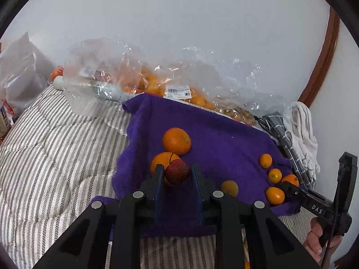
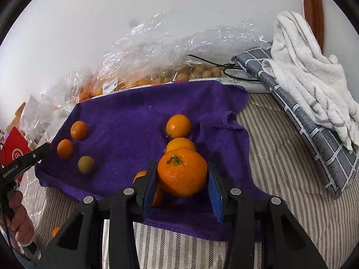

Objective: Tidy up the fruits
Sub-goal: 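Open the right tool and the left tool, releasing both fruits onto the towel, then grasp an orange lying on the bed with the right tool, then grasp a yellow-green fruit with the left tool while the right tool holds the orange, then carry the orange and yellow-green fruit over the purple towel with both tools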

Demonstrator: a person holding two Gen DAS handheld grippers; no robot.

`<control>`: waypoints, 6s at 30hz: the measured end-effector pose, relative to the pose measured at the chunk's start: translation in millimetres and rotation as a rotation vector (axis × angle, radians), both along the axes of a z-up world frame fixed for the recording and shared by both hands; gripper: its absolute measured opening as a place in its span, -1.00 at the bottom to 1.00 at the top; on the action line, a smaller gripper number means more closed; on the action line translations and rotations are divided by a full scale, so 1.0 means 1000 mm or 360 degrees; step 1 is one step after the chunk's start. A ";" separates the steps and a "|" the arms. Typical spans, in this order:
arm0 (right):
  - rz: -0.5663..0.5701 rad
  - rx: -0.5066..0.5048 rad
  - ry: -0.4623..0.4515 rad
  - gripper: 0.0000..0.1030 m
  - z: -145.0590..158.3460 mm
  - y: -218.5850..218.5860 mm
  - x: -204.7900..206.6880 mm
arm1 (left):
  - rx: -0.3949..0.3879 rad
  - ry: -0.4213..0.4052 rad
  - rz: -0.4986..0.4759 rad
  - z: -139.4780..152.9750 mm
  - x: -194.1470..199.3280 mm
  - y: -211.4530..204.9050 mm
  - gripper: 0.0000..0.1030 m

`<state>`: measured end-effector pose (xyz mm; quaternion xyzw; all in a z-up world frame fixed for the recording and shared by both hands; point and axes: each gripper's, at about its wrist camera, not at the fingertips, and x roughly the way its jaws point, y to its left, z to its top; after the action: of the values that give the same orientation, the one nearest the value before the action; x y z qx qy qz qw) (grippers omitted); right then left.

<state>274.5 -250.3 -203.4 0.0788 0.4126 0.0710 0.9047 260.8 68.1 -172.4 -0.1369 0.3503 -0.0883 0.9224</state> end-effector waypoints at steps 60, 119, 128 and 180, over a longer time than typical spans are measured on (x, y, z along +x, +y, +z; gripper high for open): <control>0.0219 -0.0059 0.0049 0.14 0.025 0.105 -0.114 | 0.0139 0.0112 0.0051 -0.019 -0.096 0.068 -0.03; -0.0203 -0.0089 0.0009 -0.29 -0.003 -0.023 -0.132 | 0.0433 0.0223 -0.0367 -0.021 -0.078 -0.046 0.08; -0.0136 0.0001 0.0037 -0.29 -0.007 -0.025 -0.128 | 0.0252 0.0210 -0.0513 -0.019 -0.080 -0.049 0.08; -0.0016 0.0032 -0.0007 -0.29 0.008 -0.003 -0.119 | 0.0116 -0.0210 -0.0127 0.027 -0.093 -0.013 -0.53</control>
<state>155.7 -253.2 -195.2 0.0898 0.4096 0.0709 0.9051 167.6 55.2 -145.5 -0.0829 0.2969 -0.1211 0.9435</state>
